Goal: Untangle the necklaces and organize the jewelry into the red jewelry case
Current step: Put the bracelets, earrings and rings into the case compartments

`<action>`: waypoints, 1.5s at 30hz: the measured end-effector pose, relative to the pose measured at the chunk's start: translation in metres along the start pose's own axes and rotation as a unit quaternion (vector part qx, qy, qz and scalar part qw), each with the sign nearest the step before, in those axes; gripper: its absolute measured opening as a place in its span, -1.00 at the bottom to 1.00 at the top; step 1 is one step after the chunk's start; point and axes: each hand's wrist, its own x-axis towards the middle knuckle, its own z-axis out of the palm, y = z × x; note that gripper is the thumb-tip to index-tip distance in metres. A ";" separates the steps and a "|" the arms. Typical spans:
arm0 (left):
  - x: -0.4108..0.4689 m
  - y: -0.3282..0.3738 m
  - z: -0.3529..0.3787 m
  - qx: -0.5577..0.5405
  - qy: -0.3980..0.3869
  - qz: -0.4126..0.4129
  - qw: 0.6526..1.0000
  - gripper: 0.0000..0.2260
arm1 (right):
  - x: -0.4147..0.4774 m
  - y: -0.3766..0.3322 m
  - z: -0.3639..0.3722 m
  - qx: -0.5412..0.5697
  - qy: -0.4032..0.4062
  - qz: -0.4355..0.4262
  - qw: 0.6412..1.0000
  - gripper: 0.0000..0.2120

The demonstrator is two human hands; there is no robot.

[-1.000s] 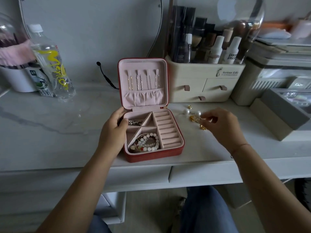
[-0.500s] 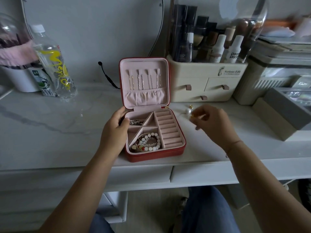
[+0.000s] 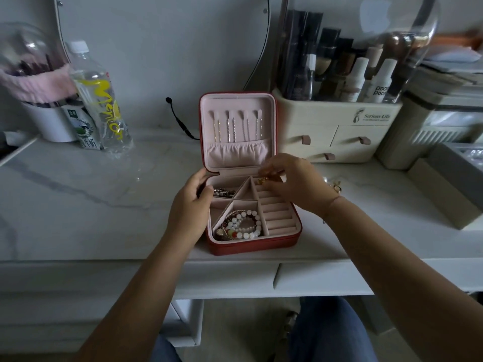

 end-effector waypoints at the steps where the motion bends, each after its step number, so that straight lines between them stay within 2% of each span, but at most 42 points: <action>1: 0.000 0.000 0.000 0.001 0.000 -0.001 1.000 -0.63 | -0.001 0.001 -0.003 0.005 -0.011 -0.003 1.000 -0.83; 4: 0.000 0.000 0.000 0.002 -0.001 -0.001 1.000 -0.63 | -0.001 0.002 -0.010 0.032 0.001 0.028 0.999 -0.87; 7: -0.001 0.002 -0.001 0.004 0.001 -0.003 1.000 -0.63 | 0.002 0.003 -0.011 0.007 0.031 0.064 0.997 -0.87; 16: -0.002 0.003 0.000 0.004 -0.002 -0.006 1.000 -0.63 | 0.008 -0.010 -0.002 -0.011 -0.011 0.095 0.995 -0.89; 22: 0.000 0.001 0.000 0.001 0.000 -0.004 1.000 -0.63 | 0.008 -0.011 -0.007 0.011 -0.046 0.078 0.996 -0.90; 27: 0.000 -0.001 0.000 -0.005 0.002 0.001 1.000 -0.64 | 0.014 -0.009 -0.005 0.042 -0.016 0.059 0.997 -0.86; 33: -0.001 0.001 -0.001 -0.001 0.001 0.004 1.000 -0.64 | 0.011 -0.003 0.009 -0.037 0.041 -0.021 0.998 -0.89; 36: 0.000 0.001 0.000 0.001 0.001 0.004 1.000 -0.64 | 0.006 0.000 0.010 -0.066 0.048 -0.064 0.995 -0.91; 41: -0.001 0.000 0.000 0.003 0.000 0.004 1.000 -0.64 | 0.003 0.001 0.010 -0.091 0.040 -0.087 0.991 -0.95; 45: 0.000 0.000 0.000 0.006 0.001 0.008 1.000 -0.64 | -0.008 -0.002 0.009 -0.102 0.022 -0.096 0.990 -0.82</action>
